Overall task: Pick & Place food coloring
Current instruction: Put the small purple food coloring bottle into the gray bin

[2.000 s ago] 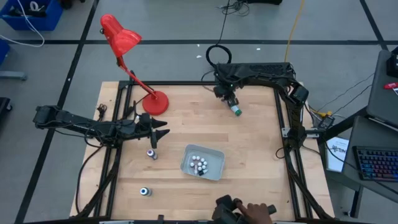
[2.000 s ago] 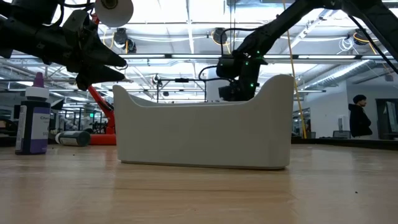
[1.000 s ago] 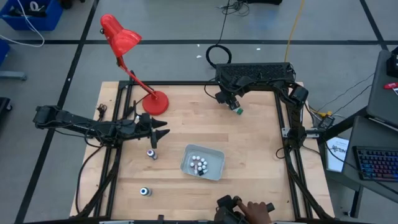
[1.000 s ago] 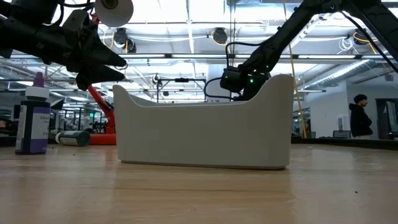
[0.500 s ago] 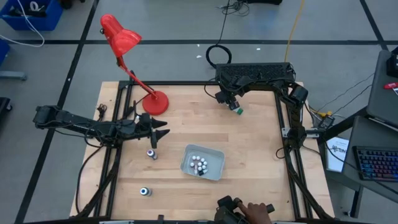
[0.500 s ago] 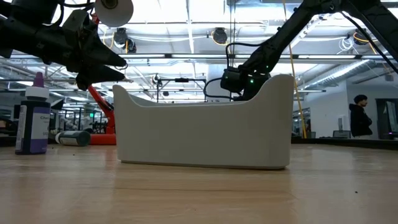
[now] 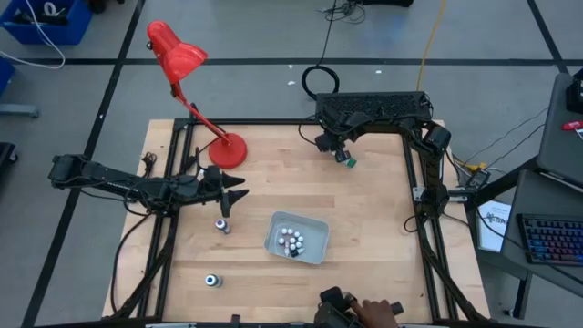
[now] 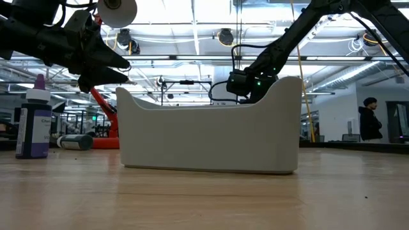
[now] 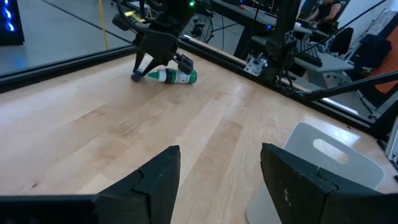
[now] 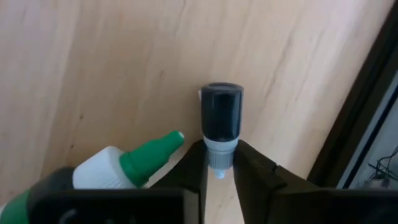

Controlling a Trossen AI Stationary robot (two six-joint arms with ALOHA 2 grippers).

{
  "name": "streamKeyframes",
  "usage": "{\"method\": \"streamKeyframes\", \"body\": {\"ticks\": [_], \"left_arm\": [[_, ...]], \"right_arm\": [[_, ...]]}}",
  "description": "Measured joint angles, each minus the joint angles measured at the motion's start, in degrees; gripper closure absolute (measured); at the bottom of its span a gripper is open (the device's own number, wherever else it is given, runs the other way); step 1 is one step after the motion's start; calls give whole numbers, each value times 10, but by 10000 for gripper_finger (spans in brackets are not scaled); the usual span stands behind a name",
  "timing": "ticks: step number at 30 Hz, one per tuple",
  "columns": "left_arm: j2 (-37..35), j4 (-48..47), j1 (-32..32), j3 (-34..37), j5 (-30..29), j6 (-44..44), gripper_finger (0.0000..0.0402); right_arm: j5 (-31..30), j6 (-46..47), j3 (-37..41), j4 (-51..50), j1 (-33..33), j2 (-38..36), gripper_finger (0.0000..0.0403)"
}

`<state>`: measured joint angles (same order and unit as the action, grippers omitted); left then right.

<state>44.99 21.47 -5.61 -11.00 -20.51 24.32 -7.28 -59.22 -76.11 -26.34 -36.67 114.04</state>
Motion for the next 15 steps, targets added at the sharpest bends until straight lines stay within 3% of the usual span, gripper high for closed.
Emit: {"method": "streamKeyframes", "body": {"ticks": [4, 9, 15], "left_arm": [[0, 0, 0, 0, 0, 1, 178], [0, 13, 0, 0, -2, 3, 178], [0, 30, 0, 0, -3, 3, 178]], "right_arm": [[-13, 32, 1, 8, 3, -1, 365], [-80, 43, 2, 3, 27, -26, 366], [-86, 67, 2, 2, 81, -93, 366]]}}
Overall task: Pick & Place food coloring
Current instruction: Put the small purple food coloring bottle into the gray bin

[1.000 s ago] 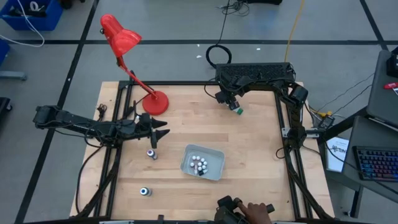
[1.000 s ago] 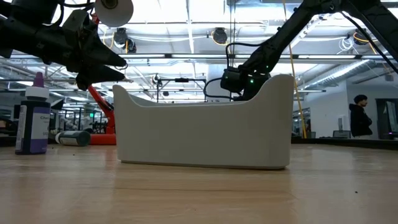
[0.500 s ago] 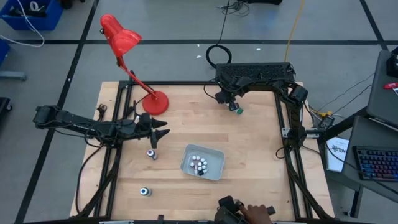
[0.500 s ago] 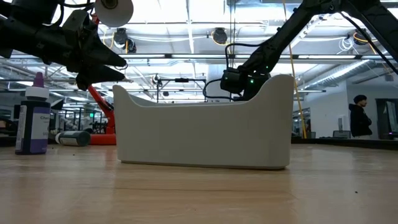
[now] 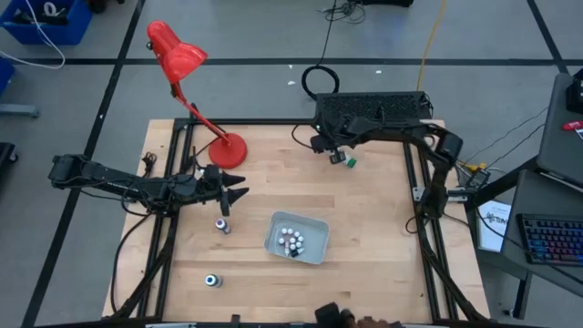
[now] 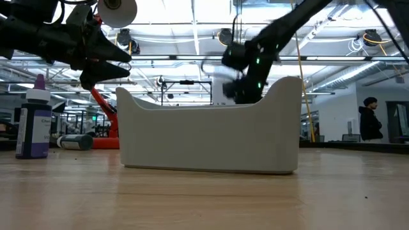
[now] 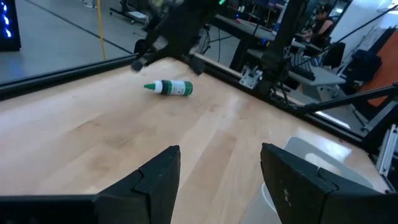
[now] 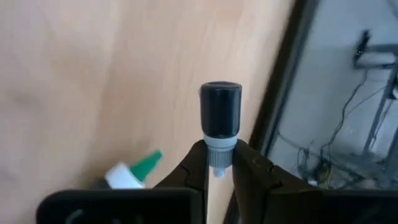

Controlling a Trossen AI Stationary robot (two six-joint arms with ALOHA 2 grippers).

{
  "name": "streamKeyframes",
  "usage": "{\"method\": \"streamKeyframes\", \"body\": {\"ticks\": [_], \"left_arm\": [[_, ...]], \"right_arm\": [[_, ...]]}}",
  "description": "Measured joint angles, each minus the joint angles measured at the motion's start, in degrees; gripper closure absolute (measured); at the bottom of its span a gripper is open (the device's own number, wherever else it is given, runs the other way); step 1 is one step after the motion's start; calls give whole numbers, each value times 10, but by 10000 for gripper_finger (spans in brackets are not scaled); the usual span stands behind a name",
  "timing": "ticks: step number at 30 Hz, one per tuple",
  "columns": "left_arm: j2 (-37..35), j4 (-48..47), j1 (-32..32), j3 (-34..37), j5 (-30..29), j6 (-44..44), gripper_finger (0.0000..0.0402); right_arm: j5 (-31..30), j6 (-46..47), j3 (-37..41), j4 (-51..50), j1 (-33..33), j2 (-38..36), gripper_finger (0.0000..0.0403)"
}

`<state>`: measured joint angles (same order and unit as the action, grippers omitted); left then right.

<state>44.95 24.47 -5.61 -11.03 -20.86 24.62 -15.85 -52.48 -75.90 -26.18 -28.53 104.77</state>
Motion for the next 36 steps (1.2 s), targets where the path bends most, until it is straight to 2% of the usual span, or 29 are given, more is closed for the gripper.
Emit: {"method": "streamKeyframes", "body": {"ticks": [2, 6, 8, 15, 18, 22, 25, 29, 32, 36], "left_arm": [[0, -1, 0, 0, 0, -1, 178], [0, -2, 0, 0, -16, -9, 178], [0, -2, 0, 0, -30, -3, 178], [1, 1, 3, 0, -35, 6, 178], [7, 15, 8, -4, -15, -17, 178], [76, 8, -2, -59, 11, -49, 178], [166, -9, -15, -139, 11, -115, 178], [277, -87, -30, -258, -14, -204, 178], [340, -129, -39, -326, -32, -230, 178], [403, -140, -40, -381, -34, -250, 178]], "right_arm": [[32, 39, 0, -1, 19, -31, 366], [143, 159, -1, -7, 62, -86, 366], [172, 206, -1, -7, 91, -111, 366], [175, 232, -2, -1, 238, -127, 366], [165, 251, -2, -1, 276, -117, 366], [127, 284, -2, -2, 305, -103, 366], [126, 290, -2, -3, 310, -92, 366], [81, 278, -2, -7, 297, -91, 366], [83, 287, -2, -7, 284, -91, 367], [84, 288, -2, -16, 279, -91, 367]]}}
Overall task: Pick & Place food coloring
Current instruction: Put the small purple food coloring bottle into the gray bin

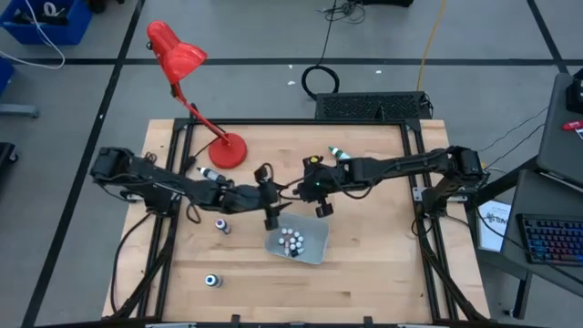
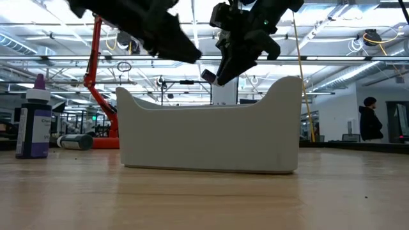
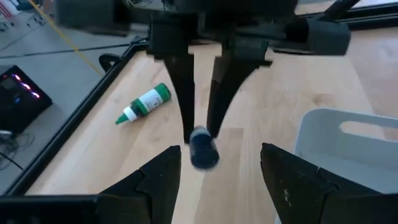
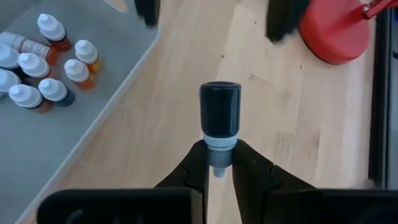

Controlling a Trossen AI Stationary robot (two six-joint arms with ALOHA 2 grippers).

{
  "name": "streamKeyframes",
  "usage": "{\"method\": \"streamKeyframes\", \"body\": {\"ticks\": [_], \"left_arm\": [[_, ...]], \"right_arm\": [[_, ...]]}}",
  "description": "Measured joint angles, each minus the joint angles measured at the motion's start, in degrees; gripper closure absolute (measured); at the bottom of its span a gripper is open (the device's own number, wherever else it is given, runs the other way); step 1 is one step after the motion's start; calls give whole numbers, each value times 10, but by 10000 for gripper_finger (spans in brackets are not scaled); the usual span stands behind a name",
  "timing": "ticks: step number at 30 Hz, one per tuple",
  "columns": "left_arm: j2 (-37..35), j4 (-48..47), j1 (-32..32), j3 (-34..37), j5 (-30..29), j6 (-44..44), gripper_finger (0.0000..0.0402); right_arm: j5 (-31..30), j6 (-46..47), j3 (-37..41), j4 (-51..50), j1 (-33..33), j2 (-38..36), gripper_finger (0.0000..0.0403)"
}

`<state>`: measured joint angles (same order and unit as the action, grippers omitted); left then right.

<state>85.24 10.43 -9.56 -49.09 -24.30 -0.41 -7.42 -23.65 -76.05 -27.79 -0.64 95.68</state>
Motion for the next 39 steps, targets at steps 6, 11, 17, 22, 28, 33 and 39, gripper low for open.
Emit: {"method": "streamKeyframes", "body": {"ticks": [6, 11, 17, 22, 28, 33, 39], "left_arm": [[26, -15, 2, -19, -24, -8, 178], [26, -18, 8, -19, -7, 13, 178], [53, 3, 19, -20, 2, 24, 179], [67, 17, 28, -20, 3, 22, 179], [66, 39, 28, -20, 3, -2, 179], [66, 39, 33, -20, 9, -1, 179], [66, 36, 43, -20, 21, 6, 179]], "right_arm": [[1, -1, 0, 0, 0, 0, 367], [1, -6, 0, 4, 0, 0, 367], [2, -8, 0, 19, 1, 0, 367], [2, -7, 0, 21, 2, 0, 367], [2, -8, 0, 19, 1, 0, 367], [2, -8, 0, 18, 1, 0, 367], [2, -10, 0, 19, 1, 0, 367]]}}
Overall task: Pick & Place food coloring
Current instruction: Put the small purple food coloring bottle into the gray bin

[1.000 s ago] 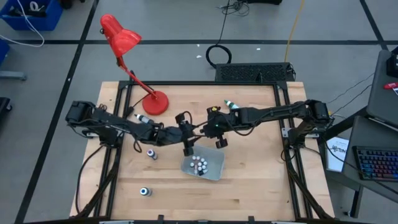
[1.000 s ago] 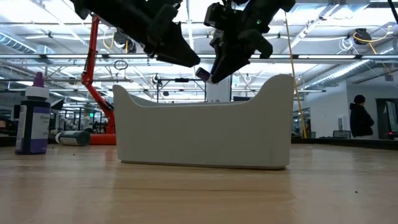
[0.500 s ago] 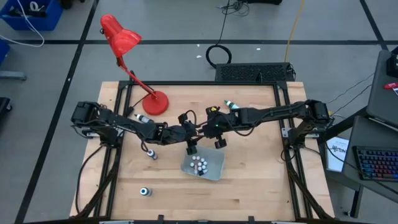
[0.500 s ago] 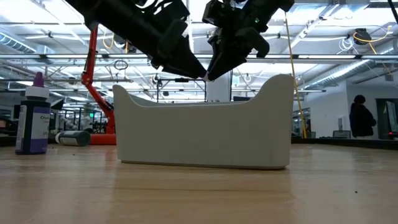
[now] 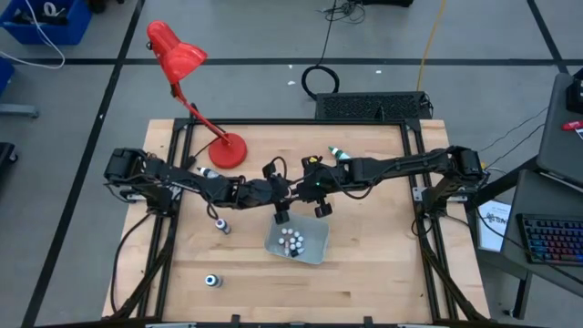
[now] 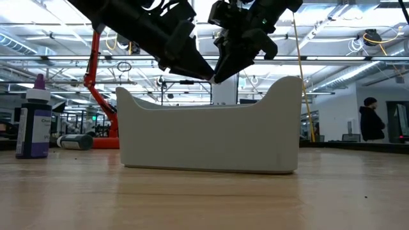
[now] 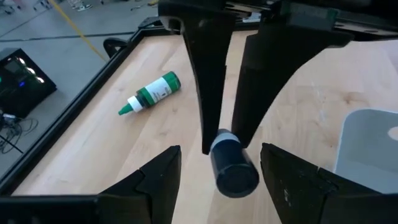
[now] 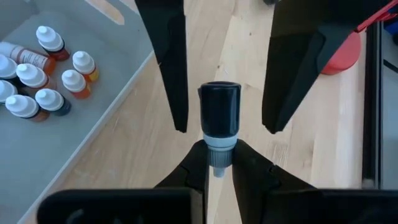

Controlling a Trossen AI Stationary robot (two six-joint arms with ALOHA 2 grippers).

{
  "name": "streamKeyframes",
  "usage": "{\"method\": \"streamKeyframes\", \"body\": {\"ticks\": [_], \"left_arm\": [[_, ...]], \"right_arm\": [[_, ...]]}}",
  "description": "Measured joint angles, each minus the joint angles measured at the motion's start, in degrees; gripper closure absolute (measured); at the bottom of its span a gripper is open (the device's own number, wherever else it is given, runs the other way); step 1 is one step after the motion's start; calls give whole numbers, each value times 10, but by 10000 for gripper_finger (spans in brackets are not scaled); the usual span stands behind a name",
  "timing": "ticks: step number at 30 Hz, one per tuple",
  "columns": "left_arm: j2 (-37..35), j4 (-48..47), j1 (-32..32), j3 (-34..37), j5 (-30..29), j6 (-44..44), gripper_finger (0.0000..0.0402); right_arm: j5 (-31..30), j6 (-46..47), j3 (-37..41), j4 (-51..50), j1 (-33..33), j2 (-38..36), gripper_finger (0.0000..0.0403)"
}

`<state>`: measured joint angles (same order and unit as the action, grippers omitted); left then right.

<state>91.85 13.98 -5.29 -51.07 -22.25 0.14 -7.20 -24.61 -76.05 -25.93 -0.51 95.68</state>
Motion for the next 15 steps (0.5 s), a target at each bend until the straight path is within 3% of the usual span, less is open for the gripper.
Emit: {"method": "streamKeyframes", "body": {"ticks": [5, 15], "left_arm": [[0, -2, 2, 0, 13, -2, 208], [0, -11, 4, 0, 17, -1, 336]], "right_arm": [[0, 0, 0, 0, 0, 0, 367], [0, 6, 0, -1, 0, 0, 367]]}}
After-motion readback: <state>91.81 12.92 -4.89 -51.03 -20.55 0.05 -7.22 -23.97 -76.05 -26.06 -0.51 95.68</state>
